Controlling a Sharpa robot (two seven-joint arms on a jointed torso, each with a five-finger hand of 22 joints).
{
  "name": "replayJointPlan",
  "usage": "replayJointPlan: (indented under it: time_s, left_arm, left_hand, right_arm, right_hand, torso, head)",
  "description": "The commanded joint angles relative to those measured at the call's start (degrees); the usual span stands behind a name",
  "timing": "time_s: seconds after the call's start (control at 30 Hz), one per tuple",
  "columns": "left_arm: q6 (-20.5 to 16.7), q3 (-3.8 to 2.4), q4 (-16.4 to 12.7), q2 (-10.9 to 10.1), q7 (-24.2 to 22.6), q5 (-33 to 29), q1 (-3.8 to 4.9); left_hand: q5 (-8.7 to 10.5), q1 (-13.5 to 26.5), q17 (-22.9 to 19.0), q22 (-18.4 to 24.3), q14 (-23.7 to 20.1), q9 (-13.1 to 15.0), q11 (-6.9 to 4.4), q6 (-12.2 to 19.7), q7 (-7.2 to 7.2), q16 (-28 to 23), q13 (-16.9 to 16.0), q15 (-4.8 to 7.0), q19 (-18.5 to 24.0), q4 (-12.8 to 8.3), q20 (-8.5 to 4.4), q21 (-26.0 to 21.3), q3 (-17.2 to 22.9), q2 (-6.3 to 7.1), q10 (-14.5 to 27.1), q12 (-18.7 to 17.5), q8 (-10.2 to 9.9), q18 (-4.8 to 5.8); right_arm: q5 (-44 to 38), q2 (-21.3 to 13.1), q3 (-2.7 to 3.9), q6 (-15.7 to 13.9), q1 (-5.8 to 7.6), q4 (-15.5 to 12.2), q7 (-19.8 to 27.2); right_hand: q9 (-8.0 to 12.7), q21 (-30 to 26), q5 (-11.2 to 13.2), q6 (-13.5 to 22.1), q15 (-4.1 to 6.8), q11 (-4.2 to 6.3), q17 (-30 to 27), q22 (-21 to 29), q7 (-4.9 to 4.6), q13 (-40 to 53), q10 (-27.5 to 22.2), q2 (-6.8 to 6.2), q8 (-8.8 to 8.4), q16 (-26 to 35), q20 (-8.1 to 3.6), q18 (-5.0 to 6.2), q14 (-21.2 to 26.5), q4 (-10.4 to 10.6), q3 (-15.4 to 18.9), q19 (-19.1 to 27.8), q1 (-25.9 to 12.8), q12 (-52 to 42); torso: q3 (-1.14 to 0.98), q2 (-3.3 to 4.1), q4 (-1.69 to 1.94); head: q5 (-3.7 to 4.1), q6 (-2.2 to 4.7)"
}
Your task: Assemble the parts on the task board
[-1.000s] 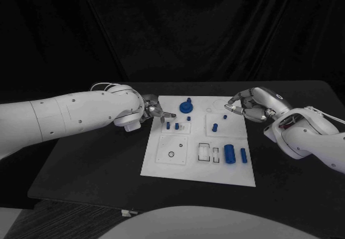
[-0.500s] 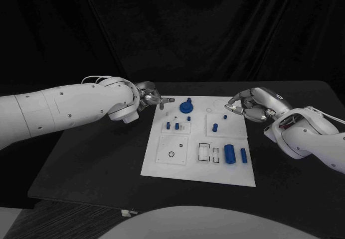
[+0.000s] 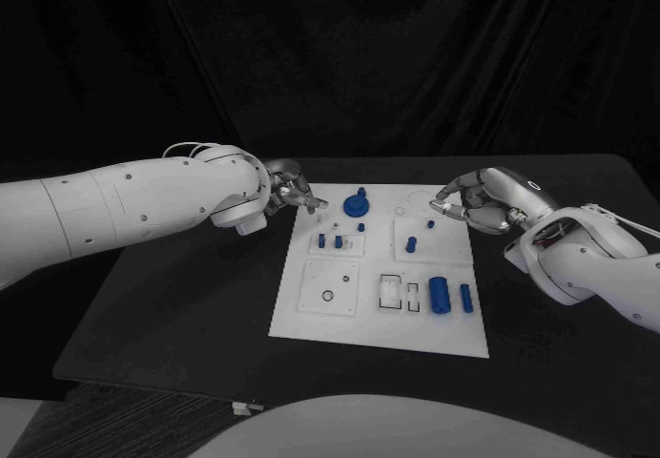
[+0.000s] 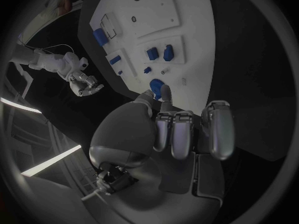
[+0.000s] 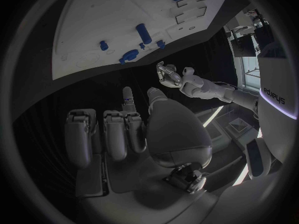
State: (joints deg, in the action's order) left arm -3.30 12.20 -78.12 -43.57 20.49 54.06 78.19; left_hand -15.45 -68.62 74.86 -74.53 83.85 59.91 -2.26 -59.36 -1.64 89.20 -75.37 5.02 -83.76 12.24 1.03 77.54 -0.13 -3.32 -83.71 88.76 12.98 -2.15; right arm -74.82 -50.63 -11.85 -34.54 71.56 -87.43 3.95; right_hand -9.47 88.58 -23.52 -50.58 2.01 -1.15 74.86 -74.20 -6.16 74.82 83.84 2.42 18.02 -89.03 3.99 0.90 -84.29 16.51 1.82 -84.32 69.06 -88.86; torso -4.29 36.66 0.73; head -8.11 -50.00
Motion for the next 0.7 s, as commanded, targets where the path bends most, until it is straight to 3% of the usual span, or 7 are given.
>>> replayJointPlan:
  time_s: [0.03, 0.4, 0.43, 0.53, 0.7]
  left_arm:
    - [5.78, -0.04, 0.73, 0.71, 1.18, 0.10, -0.49]
    - [8.94, -0.03, 3.23, 2.67, 2.34, 0.10, -1.53]
    - [9.23, -0.03, 3.49, 2.87, 2.52, 0.10, -1.57]
    - [9.81, -0.03, 4.17, 3.40, 2.87, 0.10, -1.66]
    - [10.77, -0.03, 5.17, 4.25, 3.50, 0.10, -1.72]
  left_hand:
    - [2.09, -0.89, 15.14, -11.87, 6.15, 1.06, -0.32, 0.86, 0.18, 0.80, -14.63, 0.40, -1.13, -0.62, 0.05, -0.52, 0.37, 0.21, -6.29, 1.24, 0.98, -0.58]
    - [5.11, 1.80, 15.14, -11.88, 6.15, 0.76, -0.15, 0.21, -0.01, 0.80, -14.63, 0.28, -1.14, 1.36, 0.17, -0.50, -0.67, 0.49, -6.29, 1.24, 1.45, -0.57]
    - [6.27, 2.50, 15.14, -11.89, 6.15, 0.68, -0.13, 0.09, -0.03, 0.80, -14.63, 0.25, -1.16, 1.89, 0.18, -0.45, -0.99, 0.50, -6.29, 1.24, 1.51, -0.56]
    - [7.20, 3.25, 15.14, -11.90, 6.15, 0.60, -0.13, -0.04, -0.05, 0.80, -14.63, 0.26, -1.18, 2.49, 0.20, -0.42, -1.36, 0.46, -6.29, 1.24, 1.62, -0.55]
    - [7.55, 3.70, 15.14, -11.93, 6.15, 0.65, -0.14, -0.30, 0.01, 0.80, -14.63, 0.26, -1.23, 2.82, 0.19, -0.30, -1.62, 0.51, -6.29, 1.24, 1.83, -0.53]
  right_arm:
    - [-0.33, -0.07, 0.04, -0.34, -0.14, -0.15, -0.57]
    - [-0.33, -0.15, 0.04, -0.30, -0.15, -0.27, -0.60]
    - [-0.33, -0.14, 0.04, -0.29, -0.15, -0.27, -0.61]
    - [-0.33, -0.12, 0.04, -0.28, -0.16, -0.27, -0.62]
    - [-0.32, -0.12, 0.04, -0.27, -0.17, -0.29, -0.62]
  right_hand:
    - [-0.80, 0.75, -0.90, -0.21, 0.38, -0.27, 15.14, -15.52, 0.18, 15.18, 6.16, 0.28, -0.28, -0.97, -0.07, -0.70, -5.71, -0.03, -0.21, -5.28, 0.55, -1.14]
    - [-0.80, 0.75, -0.92, -0.21, 0.38, -0.27, 15.14, -15.52, 0.18, 15.18, 6.16, 0.29, -0.29, -0.97, -0.07, -0.70, -5.71, -0.05, -0.24, -5.28, 0.58, -1.14]
    - [-0.80, 0.75, -0.92, -0.21, 0.38, -0.27, 15.14, -15.52, 0.18, 15.18, 6.16, 0.29, -0.29, -0.97, -0.07, -0.70, -5.71, -0.05, -0.24, -5.28, 0.58, -1.14]
    - [-0.82, 0.76, -1.02, -0.22, 0.39, -0.27, 15.14, -15.52, 0.19, 15.18, 6.16, 0.26, -0.30, -0.97, -0.08, -0.70, -5.71, -0.18, -0.34, -5.28, 0.83, -1.14]
    - [-0.82, 0.76, -1.02, -0.22, 0.39, -0.27, 15.14, -15.52, 0.19, 15.18, 6.16, 0.26, -0.30, -0.97, -0.08, -0.70, -5.71, -0.18, -0.34, -5.28, 0.83, -1.14]
  torso:
    - [0.02, 0.07, 0.01]
    - [0.09, 0.15, -0.01]
    - [0.09, 0.14, -0.02]
    - [0.07, 0.09, -0.01]
    - [0.03, 0.05, 0.01]
  head:
    - [0.03, 0.00]
    - [0.04, 0.00]
    - [-0.03, 0.00]
    - [-0.01, 0.00]
    - [-0.01, 0.00]
